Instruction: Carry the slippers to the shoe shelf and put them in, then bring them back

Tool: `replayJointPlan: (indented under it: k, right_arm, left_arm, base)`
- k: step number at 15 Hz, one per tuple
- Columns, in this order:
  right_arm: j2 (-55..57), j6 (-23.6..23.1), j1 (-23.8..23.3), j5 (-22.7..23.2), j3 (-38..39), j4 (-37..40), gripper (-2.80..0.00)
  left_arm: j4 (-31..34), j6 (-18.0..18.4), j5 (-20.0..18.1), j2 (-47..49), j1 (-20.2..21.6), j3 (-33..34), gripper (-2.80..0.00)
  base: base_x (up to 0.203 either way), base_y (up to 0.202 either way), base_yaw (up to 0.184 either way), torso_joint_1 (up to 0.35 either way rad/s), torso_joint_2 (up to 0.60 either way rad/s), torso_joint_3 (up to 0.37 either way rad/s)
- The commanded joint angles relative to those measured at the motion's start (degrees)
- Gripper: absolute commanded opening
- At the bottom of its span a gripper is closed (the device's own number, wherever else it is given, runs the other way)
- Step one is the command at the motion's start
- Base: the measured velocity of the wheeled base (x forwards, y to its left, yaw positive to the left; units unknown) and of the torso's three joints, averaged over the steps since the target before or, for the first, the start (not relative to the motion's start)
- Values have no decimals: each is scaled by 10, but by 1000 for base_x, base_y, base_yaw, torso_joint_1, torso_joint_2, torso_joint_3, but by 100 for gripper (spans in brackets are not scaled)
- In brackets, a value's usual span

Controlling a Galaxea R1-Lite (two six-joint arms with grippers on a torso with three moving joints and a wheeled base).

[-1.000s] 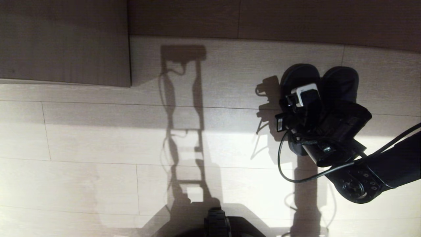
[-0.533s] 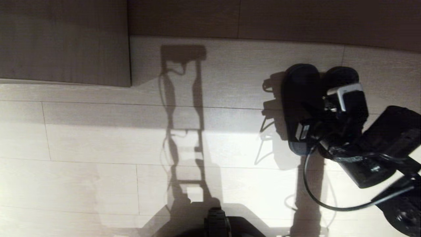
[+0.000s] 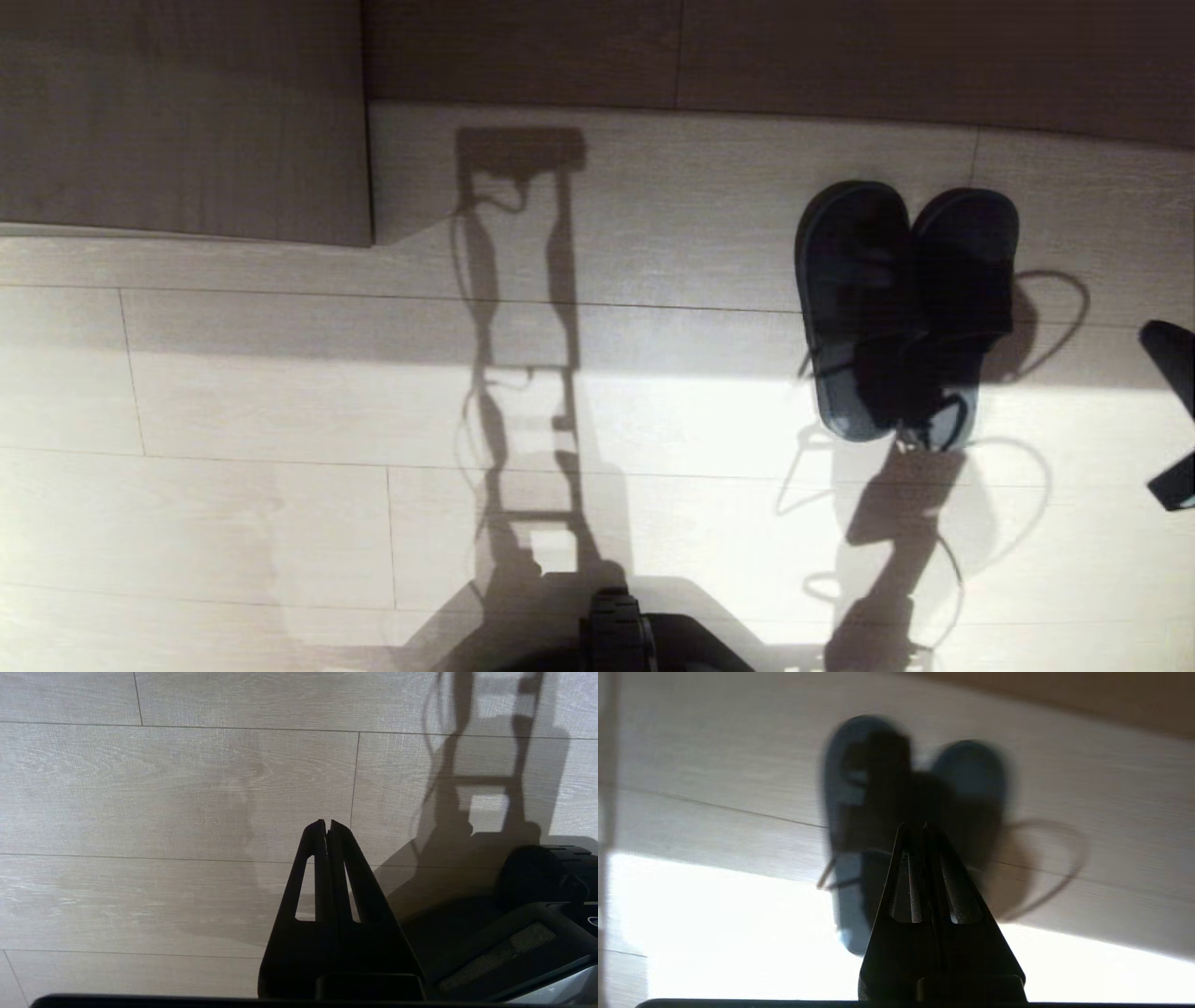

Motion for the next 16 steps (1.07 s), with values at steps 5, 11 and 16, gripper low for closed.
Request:
replayJointPlan:
  k: [5, 11, 16]
  right_arm:
    - [-332, 9, -138, 36, 23, 249, -280]
    - [-516, 28, -193, 105, 115, 441, -280]
    - [-547, 60, -194, 181, 122, 617, -280]
  left_arm:
    - [0, -1, 0, 0, 0, 0, -280]
    - [0, -2, 1, 0, 0, 0, -280]
    - [0, -3, 0, 0, 0, 0, -280]
  base:
    - [0, 0, 0, 0, 0, 0]
    - [0, 0, 0, 0, 0, 0]
    - [0, 0, 0, 0, 0, 0]
